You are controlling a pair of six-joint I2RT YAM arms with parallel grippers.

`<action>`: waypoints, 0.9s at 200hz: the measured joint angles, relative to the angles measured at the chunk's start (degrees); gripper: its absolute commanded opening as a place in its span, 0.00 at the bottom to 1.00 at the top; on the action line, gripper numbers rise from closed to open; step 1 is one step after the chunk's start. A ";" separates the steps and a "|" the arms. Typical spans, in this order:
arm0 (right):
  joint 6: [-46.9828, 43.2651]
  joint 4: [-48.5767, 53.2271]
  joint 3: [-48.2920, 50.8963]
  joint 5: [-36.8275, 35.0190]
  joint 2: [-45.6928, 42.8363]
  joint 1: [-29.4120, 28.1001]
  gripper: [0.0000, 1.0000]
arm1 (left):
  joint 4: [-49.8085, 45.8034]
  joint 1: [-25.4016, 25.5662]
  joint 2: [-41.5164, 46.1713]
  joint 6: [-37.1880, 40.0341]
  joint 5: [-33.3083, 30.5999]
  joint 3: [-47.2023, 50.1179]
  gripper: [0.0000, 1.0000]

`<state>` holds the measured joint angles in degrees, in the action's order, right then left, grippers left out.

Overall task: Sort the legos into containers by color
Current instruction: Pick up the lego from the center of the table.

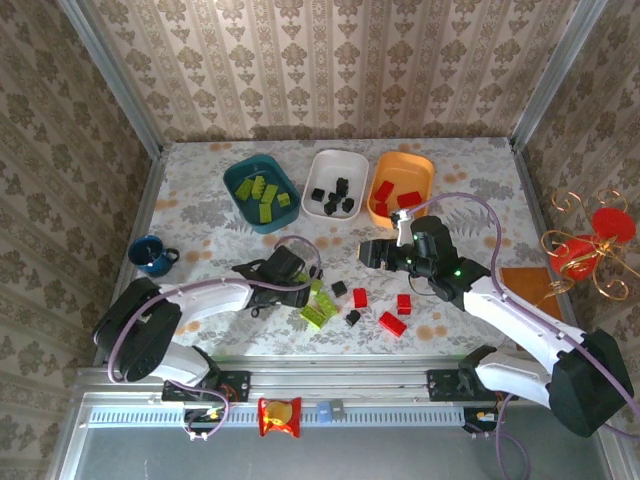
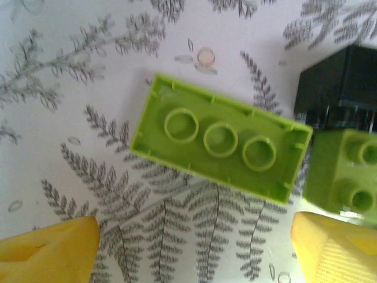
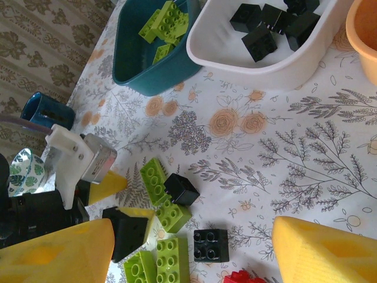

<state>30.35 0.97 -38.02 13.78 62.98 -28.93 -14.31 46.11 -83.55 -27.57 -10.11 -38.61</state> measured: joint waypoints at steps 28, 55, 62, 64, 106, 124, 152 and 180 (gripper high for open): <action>-0.02 -0.02 0.15 -0.02 0.00 0.00 0.73 | 1.07 0.00 -2.40 1.31 -2.19 -2.64 0.86; -0.04 0.07 0.72 -0.02 -0.17 0.00 0.73 | 2.27 -0.26 -5.49 2.19 -3.56 -4.87 0.86; -0.09 0.09 0.92 -0.02 -0.35 -0.02 0.73 | 2.47 -0.37 -6.05 2.36 -3.72 -5.11 0.86; -0.13 0.11 0.94 -0.04 -0.42 -0.02 0.73 | 2.54 -0.44 -6.23 2.36 -3.76 -5.18 0.86; -0.22 0.50 1.03 -0.37 -1.92 -0.17 0.73 | 3.32 -0.55 -8.17 2.43 -3.87 -5.33 0.84; -0.24 0.52 1.03 -0.52 -2.03 -0.17 0.73 | 3.85 -0.57 -8.46 2.62 -3.67 -5.44 0.78; -0.24 0.52 1.03 -1.01 -2.03 -0.20 0.73 | 4.72 -0.55 -8.83 3.30 -2.71 -5.60 0.68; -0.24 0.55 1.03 -1.51 -2.03 -0.22 0.73 | 6.23 -1.42 -9.09 3.61 -2.64 -5.70 0.60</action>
<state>30.11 1.52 -36.99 12.27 60.95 -29.15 -8.08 44.69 -92.64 -23.97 -12.75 -44.31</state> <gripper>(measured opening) 0.730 0.622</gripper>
